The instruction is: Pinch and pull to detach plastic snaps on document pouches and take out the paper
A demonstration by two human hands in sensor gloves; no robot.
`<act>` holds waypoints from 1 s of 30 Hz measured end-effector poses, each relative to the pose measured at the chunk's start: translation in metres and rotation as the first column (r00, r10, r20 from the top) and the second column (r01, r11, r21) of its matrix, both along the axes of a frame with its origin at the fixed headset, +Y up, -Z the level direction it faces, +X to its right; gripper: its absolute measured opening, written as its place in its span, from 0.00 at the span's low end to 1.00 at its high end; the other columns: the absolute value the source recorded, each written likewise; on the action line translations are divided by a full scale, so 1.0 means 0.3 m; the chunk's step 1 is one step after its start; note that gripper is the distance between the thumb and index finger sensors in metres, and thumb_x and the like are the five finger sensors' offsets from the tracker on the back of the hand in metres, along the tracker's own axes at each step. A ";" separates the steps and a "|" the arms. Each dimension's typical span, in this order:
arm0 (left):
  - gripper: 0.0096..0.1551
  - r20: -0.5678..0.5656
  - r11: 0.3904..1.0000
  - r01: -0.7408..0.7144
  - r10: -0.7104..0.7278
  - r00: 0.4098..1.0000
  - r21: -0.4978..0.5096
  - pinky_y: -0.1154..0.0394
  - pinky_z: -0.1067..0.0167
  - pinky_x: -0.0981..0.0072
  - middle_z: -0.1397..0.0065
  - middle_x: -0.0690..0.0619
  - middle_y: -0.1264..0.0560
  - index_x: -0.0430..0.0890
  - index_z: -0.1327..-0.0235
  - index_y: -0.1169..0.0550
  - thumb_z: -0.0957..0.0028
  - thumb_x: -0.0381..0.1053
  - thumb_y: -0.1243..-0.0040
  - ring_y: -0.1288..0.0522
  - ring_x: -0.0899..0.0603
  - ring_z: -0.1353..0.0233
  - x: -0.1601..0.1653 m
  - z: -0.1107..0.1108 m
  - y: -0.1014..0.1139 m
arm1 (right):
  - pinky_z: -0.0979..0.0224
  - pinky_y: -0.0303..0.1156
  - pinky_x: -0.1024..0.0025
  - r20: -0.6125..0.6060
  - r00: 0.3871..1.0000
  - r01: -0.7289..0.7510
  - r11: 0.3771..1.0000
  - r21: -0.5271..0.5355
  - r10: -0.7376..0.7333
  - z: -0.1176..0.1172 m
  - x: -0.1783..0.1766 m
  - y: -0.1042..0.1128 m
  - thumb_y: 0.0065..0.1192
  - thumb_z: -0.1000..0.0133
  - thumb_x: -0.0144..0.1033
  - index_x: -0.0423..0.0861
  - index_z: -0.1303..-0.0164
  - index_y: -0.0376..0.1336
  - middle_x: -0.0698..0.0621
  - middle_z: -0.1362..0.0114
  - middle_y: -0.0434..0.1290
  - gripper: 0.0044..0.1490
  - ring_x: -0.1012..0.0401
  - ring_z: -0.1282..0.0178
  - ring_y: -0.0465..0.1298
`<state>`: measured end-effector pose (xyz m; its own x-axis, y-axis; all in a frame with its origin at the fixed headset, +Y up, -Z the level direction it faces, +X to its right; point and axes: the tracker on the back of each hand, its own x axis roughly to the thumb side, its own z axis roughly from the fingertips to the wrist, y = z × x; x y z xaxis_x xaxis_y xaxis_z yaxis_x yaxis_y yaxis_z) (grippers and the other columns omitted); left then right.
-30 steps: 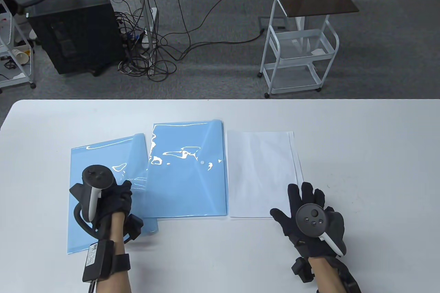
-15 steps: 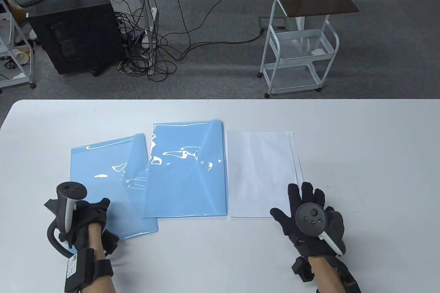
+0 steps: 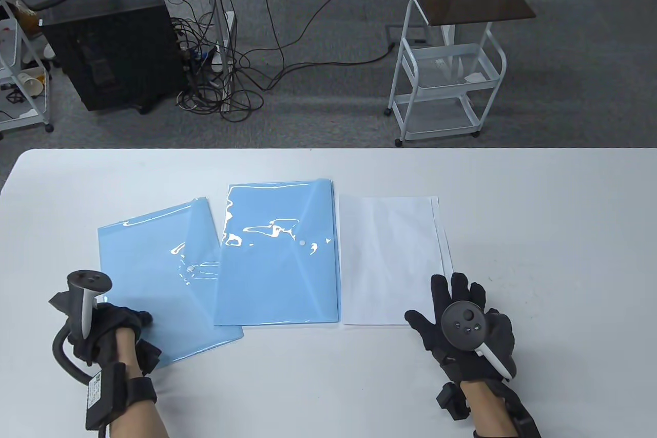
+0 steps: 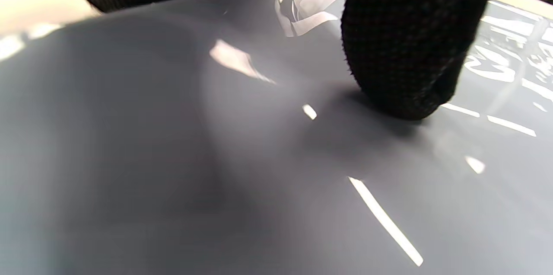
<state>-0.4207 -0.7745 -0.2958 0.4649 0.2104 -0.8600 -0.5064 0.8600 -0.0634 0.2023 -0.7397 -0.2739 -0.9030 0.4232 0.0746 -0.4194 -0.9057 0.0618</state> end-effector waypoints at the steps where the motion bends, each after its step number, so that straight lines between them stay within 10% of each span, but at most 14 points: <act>1: 0.45 -0.010 0.999 -0.028 0.028 1.000 0.016 0.26 0.41 0.34 0.39 0.51 0.24 0.40 0.33 0.28 0.58 0.57 0.21 0.22 0.37 0.43 -0.001 0.005 -0.002 | 0.37 0.43 0.10 0.000 1.000 0.001 1.000 0.000 -0.001 0.000 0.000 0.000 0.56 0.39 0.63 0.39 0.12 0.44 0.23 0.10 0.42 0.57 0.20 0.20 0.43; 6: 0.21 -0.012 0.999 0.013 -0.012 1.000 0.030 0.26 0.39 0.37 0.38 0.55 0.23 0.50 0.47 0.19 0.51 0.53 0.25 0.22 0.38 0.41 0.017 0.018 0.004 | 0.37 0.43 0.11 -0.005 1.000 0.007 1.000 -0.001 -0.007 0.001 -0.004 0.000 0.56 0.39 0.63 0.39 0.12 0.45 0.23 0.10 0.43 0.57 0.20 0.20 0.44; 12: 0.22 0.033 0.970 0.242 -0.241 0.970 -0.019 0.14 0.49 0.48 0.35 0.45 0.19 0.45 0.38 0.25 0.44 0.46 0.34 0.13 0.37 0.45 0.092 0.008 0.068 | 0.37 0.43 0.11 -0.008 1.000 0.020 1.000 0.004 -0.020 0.001 -0.001 0.005 0.55 0.39 0.63 0.39 0.12 0.45 0.23 0.10 0.43 0.56 0.20 0.20 0.44; 20: 0.27 0.103 0.871 0.480 -0.489 0.866 0.101 0.13 0.56 0.55 0.40 0.49 0.15 0.43 0.31 0.26 0.44 0.43 0.35 0.09 0.43 0.51 0.231 0.048 0.328 | 0.37 0.44 0.11 -0.011 0.999 0.037 0.999 0.020 -0.037 0.012 -0.004 0.015 0.55 0.39 0.63 0.39 0.12 0.45 0.23 0.10 0.43 0.56 0.21 0.20 0.45; 30: 0.25 0.223 0.879 0.212 -0.329 0.917 0.427 0.14 0.58 0.57 0.41 0.47 0.15 0.42 0.32 0.25 0.43 0.42 0.37 0.10 0.42 0.54 0.431 0.152 0.614 | 0.37 0.44 0.11 -0.017 0.999 0.051 0.998 0.041 -0.050 0.020 -0.010 0.021 0.55 0.39 0.63 0.39 0.12 0.45 0.23 0.10 0.44 0.56 0.21 0.20 0.45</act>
